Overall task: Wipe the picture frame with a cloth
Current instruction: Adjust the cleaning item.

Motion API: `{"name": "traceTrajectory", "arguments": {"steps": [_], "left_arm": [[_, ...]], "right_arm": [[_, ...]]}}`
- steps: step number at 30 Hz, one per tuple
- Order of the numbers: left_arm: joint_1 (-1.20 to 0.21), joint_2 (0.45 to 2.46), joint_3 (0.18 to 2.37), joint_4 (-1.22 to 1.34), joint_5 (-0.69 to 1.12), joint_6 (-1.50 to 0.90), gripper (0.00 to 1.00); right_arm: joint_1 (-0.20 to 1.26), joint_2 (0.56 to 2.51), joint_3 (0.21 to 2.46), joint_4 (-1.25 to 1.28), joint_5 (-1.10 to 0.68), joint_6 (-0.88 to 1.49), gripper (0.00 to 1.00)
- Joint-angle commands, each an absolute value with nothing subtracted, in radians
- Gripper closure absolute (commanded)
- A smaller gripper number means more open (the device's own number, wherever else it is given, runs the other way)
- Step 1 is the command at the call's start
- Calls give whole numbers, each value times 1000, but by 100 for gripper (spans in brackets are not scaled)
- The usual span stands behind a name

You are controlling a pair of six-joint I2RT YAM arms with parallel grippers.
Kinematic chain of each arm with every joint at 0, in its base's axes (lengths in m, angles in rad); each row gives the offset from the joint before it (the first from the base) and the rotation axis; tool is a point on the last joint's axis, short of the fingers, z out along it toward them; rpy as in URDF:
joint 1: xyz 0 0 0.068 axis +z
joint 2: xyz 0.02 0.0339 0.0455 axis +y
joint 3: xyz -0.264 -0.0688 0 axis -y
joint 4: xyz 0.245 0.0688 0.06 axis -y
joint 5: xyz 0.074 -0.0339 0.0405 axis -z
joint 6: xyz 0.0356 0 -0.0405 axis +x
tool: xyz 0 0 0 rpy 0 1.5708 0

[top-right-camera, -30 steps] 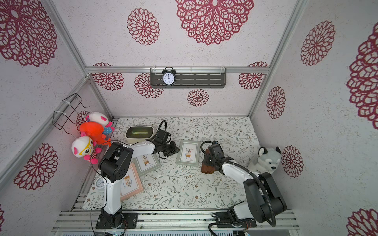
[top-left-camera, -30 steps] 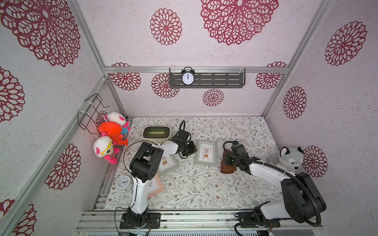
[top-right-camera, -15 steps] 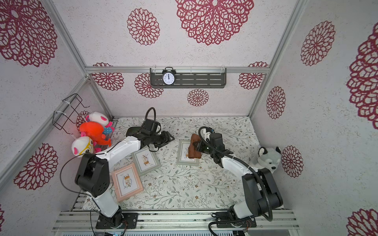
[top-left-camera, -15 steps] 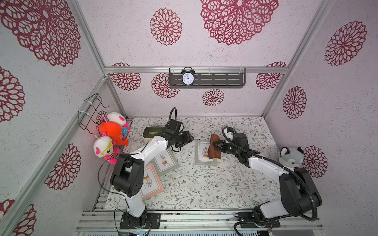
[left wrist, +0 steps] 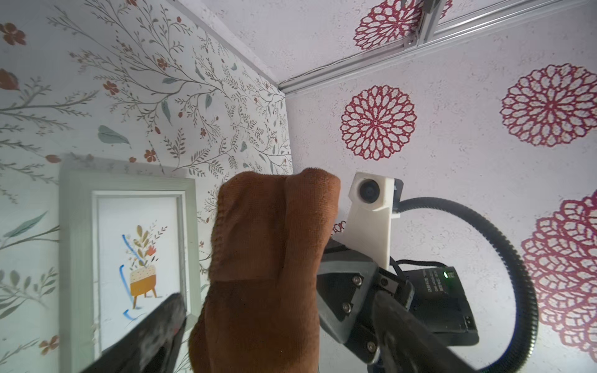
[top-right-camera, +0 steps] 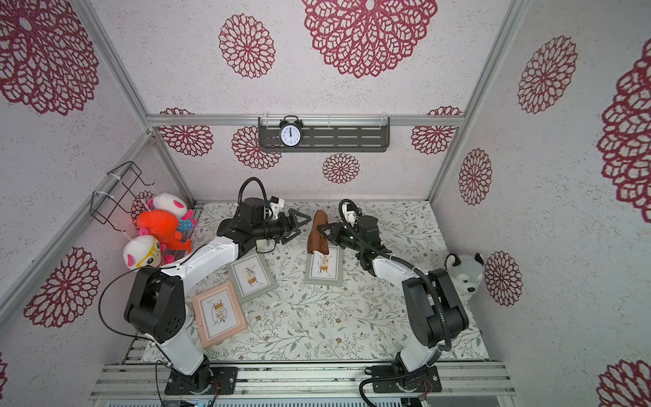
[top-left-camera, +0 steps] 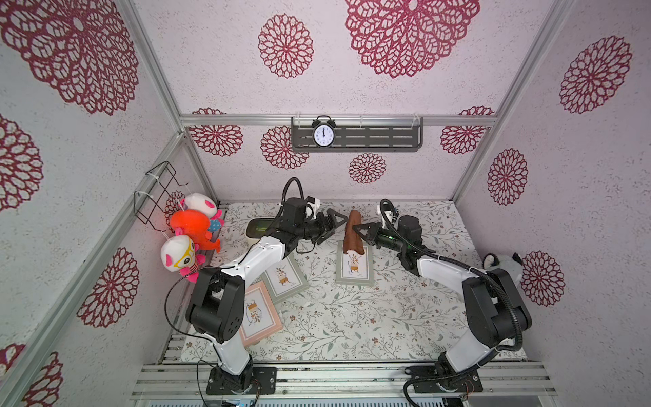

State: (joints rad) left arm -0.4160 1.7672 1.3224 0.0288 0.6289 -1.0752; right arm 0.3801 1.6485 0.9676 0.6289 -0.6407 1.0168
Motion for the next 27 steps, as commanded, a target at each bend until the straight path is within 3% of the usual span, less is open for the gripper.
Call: {"name": "traceTrajectory", "arguments": {"steps": [1, 16, 19, 27], "left_arm": [[-417, 1797, 1388, 73, 698, -1126, 7], [-419, 1838, 1431, -3, 741, -1090, 15], [-419, 1831, 1421, 29, 742, -1111, 27], [-413, 1825, 1414, 39, 689, -1120, 76]], "right_arm": [[392, 1637, 1006, 706, -647, 1070, 100], [472, 1726, 1108, 662, -613, 1056, 100], [481, 1736, 1128, 619, -613, 1028, 100], [486, 1715, 1108, 477, -618, 907, 100]]}}
